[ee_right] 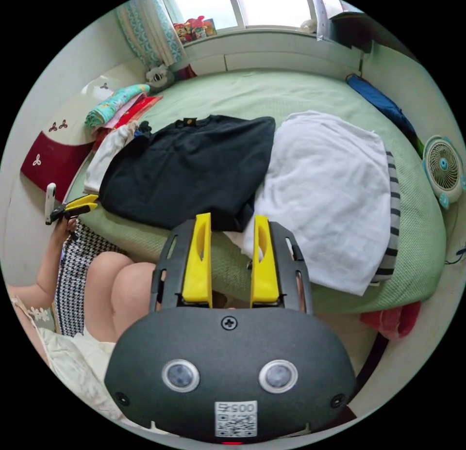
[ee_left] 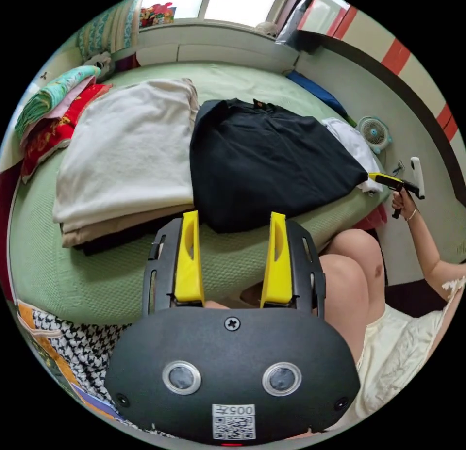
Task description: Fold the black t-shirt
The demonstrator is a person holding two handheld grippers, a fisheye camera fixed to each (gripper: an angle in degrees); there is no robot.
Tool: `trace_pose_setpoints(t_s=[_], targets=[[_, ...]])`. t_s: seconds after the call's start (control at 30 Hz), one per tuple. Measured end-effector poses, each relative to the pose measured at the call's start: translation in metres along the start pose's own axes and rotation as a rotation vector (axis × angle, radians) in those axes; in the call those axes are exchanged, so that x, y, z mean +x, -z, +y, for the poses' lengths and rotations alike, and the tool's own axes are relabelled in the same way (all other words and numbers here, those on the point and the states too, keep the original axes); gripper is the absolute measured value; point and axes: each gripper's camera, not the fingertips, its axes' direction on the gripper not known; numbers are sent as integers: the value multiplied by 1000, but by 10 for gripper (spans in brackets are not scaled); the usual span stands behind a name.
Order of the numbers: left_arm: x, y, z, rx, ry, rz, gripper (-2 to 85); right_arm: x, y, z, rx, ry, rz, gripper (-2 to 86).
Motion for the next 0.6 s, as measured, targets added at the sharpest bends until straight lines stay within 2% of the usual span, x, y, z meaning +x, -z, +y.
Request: trace_pose_setpoints(t_s=[0.13, 0.2, 0.27, 0.33, 0.43, 0.6], targets=[[-1, -30, -11, -1, 98, 3, 167, -4, -29, -11, -50, -24, 33, 61], [3, -36, -16, -3, 124, -36, 137, -7, -37, -17, -76, -44, 65, 4], [9, -36, -24, -26, 126, 0, 58, -11, -26, -20, -43, -39, 47, -8], [16, -29, -28, -15, 121, 17, 36, -15, -6, -21, 3, -11, 59, -12], [39, -12, -29, 6, 77, 17, 24, -16, 27, -20, 39, 22, 30, -14], [75, -4, -7, -5, 68, 142, 29, -8, 56, 6, 18, 26, 137, -14]])
